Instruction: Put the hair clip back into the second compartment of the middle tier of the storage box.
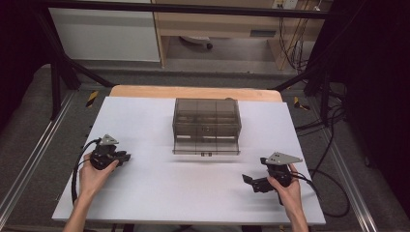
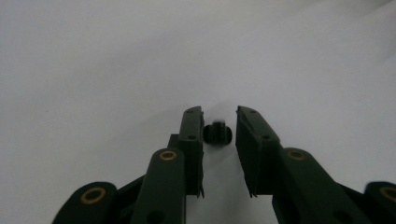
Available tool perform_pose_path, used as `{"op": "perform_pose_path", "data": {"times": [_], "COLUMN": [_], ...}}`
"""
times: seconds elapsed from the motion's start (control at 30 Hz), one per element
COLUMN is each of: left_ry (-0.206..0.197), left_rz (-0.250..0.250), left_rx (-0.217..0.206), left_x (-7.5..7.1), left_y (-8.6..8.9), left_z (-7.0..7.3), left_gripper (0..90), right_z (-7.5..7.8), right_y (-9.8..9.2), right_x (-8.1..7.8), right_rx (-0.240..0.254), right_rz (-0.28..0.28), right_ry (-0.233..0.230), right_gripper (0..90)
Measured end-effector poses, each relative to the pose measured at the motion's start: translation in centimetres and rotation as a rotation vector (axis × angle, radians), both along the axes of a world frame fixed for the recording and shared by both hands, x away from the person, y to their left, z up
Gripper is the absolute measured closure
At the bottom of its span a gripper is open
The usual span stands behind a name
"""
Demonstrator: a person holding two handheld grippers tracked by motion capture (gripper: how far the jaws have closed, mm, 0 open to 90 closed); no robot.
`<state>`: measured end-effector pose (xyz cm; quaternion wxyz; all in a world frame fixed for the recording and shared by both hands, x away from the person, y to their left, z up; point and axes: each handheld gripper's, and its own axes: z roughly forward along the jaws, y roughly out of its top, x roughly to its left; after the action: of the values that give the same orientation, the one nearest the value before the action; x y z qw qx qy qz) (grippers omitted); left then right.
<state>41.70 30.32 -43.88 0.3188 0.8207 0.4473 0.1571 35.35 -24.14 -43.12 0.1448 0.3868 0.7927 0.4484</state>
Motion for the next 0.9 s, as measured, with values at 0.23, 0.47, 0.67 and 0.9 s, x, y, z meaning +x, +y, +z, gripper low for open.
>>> {"op": "perform_pose_path", "data": {"times": [0.23, 0.47, 0.67, 0.9], "left_ry": [-0.002, 0.008, 0.010, -0.002], "left_rz": [0.001, 0.006, 0.010, 0.008], "left_rx": [0.006, 0.001, -0.002, 0.001], "left_x": [0.29, 0.30, 0.29, 0.23], "left_y": [-0.44, -0.42, -0.36, -0.41], "left_z": [0.04, 0.00, -0.01, 0.08], "left_gripper": [71.2, 74.6, 78.3, 81.2], "right_z": [0.01, 0.07, 0.07, 0.07], "right_y": [0.01, -0.05, -0.04, -0.04], "right_x": [0.00, -0.01, 0.00, 0.00], "right_rx": [0.002, 0.008, 0.004, 0.006], "right_rz": [0.000, -0.001, 0.000, 0.000], "right_ry": [0.001, -0.004, 0.001, -0.002], "right_gripper": [0.6, 0.6, 0.6, 0.6]}}
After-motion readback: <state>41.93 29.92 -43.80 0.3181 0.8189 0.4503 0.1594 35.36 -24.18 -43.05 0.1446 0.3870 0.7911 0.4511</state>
